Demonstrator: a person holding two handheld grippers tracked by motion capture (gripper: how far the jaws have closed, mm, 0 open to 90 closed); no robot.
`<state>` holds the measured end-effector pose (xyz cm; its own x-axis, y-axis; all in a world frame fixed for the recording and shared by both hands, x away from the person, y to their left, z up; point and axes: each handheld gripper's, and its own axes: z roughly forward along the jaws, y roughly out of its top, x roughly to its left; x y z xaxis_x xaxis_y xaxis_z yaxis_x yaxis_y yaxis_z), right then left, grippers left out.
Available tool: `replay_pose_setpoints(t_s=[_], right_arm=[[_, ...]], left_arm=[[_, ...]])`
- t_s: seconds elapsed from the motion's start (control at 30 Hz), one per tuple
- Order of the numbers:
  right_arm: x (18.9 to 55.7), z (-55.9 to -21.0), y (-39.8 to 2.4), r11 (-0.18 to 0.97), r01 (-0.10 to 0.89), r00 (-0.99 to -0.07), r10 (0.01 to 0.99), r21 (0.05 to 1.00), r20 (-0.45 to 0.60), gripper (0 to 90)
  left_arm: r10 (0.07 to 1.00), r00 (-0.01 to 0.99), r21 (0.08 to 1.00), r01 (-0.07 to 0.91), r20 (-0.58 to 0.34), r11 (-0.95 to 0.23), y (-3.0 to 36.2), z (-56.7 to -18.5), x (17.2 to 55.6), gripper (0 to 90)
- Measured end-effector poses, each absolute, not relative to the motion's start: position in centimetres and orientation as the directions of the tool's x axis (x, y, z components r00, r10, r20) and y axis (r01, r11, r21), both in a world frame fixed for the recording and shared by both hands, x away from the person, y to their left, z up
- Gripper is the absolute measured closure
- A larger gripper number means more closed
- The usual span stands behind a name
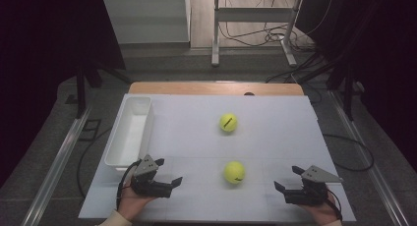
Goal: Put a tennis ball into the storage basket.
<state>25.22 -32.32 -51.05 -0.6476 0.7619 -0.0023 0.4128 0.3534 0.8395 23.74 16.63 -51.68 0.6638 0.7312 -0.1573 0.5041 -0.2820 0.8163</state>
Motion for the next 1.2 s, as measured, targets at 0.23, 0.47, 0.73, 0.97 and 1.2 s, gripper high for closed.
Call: replay_pose_setpoints(t_s=[0.23,0.47,0.73,0.97,1.2], right_arm=[[25.2,-51.0,-32.3,0.361,0.408,-0.651,0.759,0.839,-0.010,11.5],[25.2,-51.0,-32.3,0.362,0.408,-0.651,0.759,0.838,-0.011,11.6],[25.2,-51.0,-32.2,0.371,0.406,-0.655,0.755,0.835,-0.017,11.8],[25.2,-51.0,-32.2,0.366,0.409,-0.654,0.757,0.836,-0.011,11.9],[25.3,-51.0,-32.3,0.364,0.414,-0.648,0.762,0.834,-0.010,11.9]], left_arm=[[0.729,0.665,0.815,0.507,-0.163,-0.280,16.2,-51.2,23.8,5.6],[0.717,0.681,0.815,0.495,-0.148,-0.301,15.3,-50.8,24.0,5.6],[0.710,0.689,0.812,0.493,-0.144,-0.314,14.7,-50.4,24.4,5.5],[0.704,0.692,0.811,0.498,-0.158,-0.308,14.3,-50.0,24.8,5.5],[0.682,0.714,0.808,0.490,-0.159,-0.325,13.2,-49.5,25.2,5.4]])
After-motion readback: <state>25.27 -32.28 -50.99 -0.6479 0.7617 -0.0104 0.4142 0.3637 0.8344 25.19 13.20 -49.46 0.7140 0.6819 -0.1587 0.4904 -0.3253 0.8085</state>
